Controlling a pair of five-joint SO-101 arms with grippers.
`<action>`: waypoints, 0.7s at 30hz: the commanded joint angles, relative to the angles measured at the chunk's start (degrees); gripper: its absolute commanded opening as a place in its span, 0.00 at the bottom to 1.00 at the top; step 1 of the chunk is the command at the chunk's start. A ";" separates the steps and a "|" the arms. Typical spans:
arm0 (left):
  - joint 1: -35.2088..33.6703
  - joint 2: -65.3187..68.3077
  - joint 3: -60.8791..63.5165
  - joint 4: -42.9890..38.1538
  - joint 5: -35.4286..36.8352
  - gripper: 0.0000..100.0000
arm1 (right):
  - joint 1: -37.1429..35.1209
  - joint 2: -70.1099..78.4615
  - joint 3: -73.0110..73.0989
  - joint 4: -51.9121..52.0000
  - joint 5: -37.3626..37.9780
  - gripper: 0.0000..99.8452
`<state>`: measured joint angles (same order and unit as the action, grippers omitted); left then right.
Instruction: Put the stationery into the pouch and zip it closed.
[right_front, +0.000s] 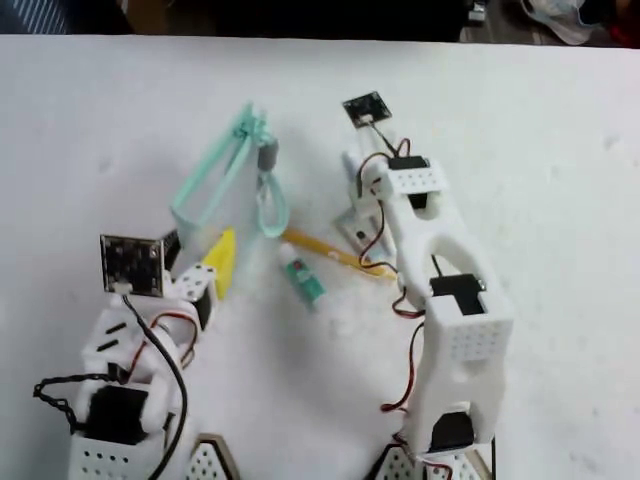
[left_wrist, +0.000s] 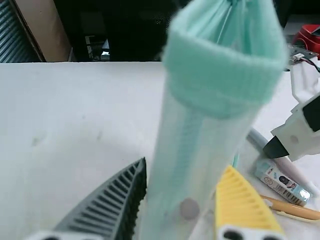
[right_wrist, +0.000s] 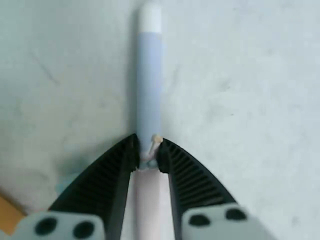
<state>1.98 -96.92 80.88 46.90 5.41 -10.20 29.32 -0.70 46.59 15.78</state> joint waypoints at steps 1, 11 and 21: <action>0.13 -0.48 -0.26 -1.49 0.62 0.22 | 1.10 -1.80 -1.76 0.48 -0.53 0.02; 0.22 -0.48 -0.35 -1.58 0.62 0.22 | 0.92 -2.24 -2.11 0.40 -0.53 0.02; 0.22 -0.48 -0.44 -1.49 0.62 0.22 | 0.31 -22.99 -2.11 9.10 -0.53 0.02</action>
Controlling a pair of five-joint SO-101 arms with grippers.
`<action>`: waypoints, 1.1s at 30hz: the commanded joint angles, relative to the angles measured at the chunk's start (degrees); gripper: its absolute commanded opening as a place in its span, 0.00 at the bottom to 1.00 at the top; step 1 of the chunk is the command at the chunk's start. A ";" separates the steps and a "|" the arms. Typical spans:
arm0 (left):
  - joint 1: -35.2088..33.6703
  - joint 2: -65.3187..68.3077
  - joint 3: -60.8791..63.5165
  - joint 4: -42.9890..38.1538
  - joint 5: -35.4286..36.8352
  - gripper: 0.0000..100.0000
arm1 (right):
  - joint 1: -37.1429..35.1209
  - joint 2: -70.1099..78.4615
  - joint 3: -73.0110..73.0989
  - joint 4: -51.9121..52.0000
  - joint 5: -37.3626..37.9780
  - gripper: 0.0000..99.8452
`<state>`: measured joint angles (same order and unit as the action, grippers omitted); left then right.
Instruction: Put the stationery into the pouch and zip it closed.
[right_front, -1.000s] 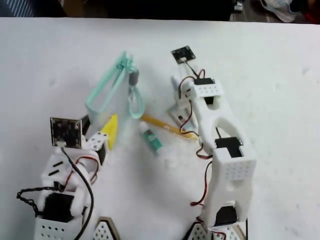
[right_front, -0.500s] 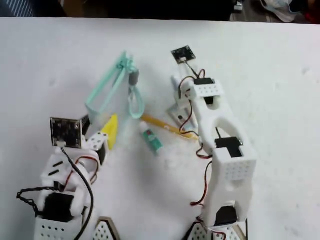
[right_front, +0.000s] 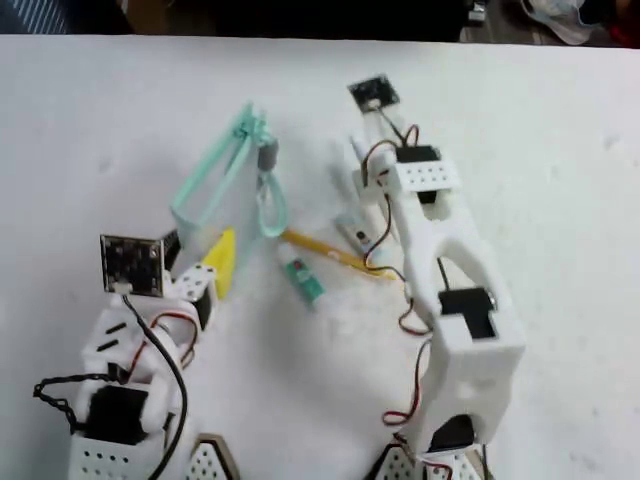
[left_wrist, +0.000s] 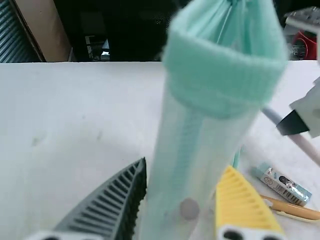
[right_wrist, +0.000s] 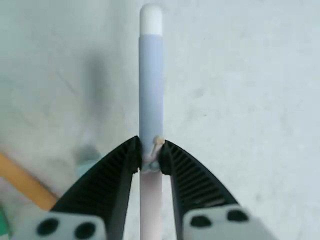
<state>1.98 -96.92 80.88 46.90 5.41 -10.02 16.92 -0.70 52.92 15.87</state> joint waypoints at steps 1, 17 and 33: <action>0.22 -0.48 -0.44 -1.49 0.62 0.22 | -0.04 -13.67 -2.11 4.09 -0.62 0.02; 0.22 -0.48 -0.26 -1.49 0.62 0.22 | -14.29 -49.54 -1.76 21.41 -0.26 0.02; 0.22 -0.48 -0.26 -1.49 0.62 0.22 | -15.16 -66.77 8.79 26.15 -5.01 0.02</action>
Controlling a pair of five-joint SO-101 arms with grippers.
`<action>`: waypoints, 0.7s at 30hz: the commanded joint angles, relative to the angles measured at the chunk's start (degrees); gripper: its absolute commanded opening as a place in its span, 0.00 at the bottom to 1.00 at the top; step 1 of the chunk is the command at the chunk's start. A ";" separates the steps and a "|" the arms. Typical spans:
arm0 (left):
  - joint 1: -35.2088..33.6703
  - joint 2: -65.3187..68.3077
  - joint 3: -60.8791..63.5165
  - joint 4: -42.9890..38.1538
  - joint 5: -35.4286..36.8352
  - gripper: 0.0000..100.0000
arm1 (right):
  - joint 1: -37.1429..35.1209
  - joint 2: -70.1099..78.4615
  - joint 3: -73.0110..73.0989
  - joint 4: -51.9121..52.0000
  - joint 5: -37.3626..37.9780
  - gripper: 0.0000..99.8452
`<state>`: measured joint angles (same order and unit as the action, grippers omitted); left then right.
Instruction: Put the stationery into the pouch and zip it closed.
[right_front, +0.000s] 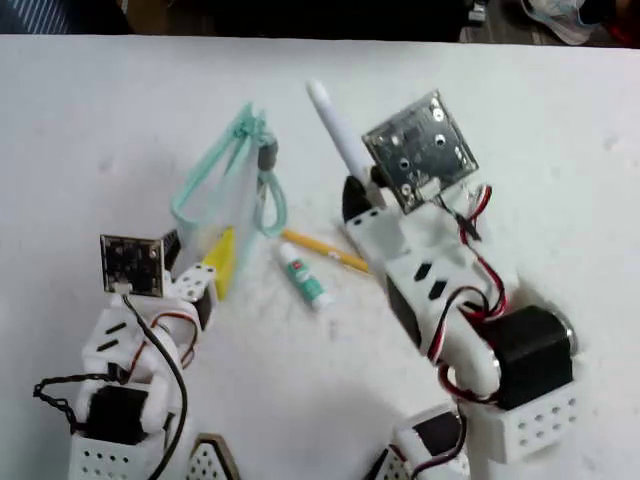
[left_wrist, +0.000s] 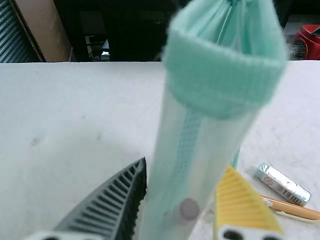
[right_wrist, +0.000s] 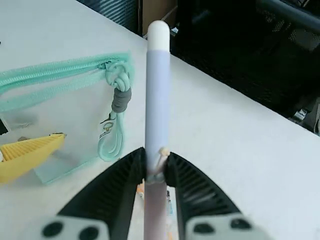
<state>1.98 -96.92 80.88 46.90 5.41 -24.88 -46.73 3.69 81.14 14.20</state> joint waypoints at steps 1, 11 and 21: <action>0.22 -0.48 -0.26 -1.49 0.62 0.22 | -0.13 -4.53 6.95 -3.74 -4.40 0.02; 0.75 -0.48 -0.53 -1.49 0.70 0.23 | -0.31 -20.00 18.20 -26.86 -5.01 0.02; 5.67 -0.48 -0.53 0.00 0.26 0.23 | -7.08 -20.18 18.20 -49.89 -12.22 0.02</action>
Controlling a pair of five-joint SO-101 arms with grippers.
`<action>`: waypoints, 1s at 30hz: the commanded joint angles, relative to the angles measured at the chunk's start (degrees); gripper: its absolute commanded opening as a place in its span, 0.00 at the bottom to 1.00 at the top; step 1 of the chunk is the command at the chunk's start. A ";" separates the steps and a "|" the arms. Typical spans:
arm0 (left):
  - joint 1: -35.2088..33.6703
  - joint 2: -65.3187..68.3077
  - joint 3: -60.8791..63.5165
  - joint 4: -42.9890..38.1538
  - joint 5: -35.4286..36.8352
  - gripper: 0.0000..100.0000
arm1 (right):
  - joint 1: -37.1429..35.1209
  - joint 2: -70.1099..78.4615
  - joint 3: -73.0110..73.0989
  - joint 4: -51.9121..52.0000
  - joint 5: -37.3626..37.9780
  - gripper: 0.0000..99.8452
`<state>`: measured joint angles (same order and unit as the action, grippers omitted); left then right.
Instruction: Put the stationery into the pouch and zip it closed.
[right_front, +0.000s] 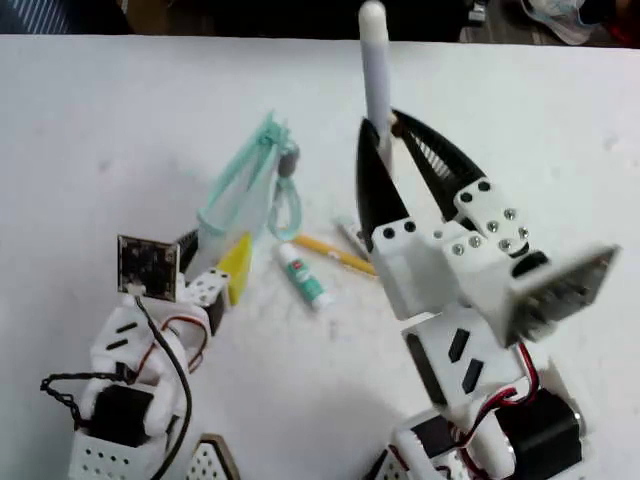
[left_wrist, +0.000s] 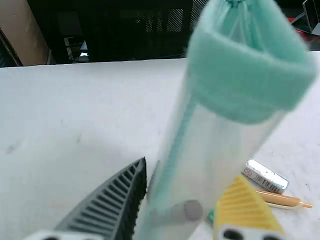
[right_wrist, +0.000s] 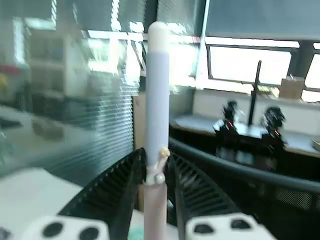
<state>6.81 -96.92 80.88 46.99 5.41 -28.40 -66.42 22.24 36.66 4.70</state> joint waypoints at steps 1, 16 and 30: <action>0.84 -0.48 -0.53 -0.09 0.26 0.23 | -5.23 -0.31 -0.26 -6.64 -3.43 0.02; 0.84 -0.48 -0.44 -0.35 0.26 0.23 | -16.04 23.69 0.35 -13.05 -5.19 0.02; 0.75 -0.48 -0.35 -0.35 0.18 0.23 | -16.22 29.76 0.88 -15.34 -5.19 0.02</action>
<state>7.25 -96.92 80.88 46.99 5.41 -44.31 -36.35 24.70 23.38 -0.04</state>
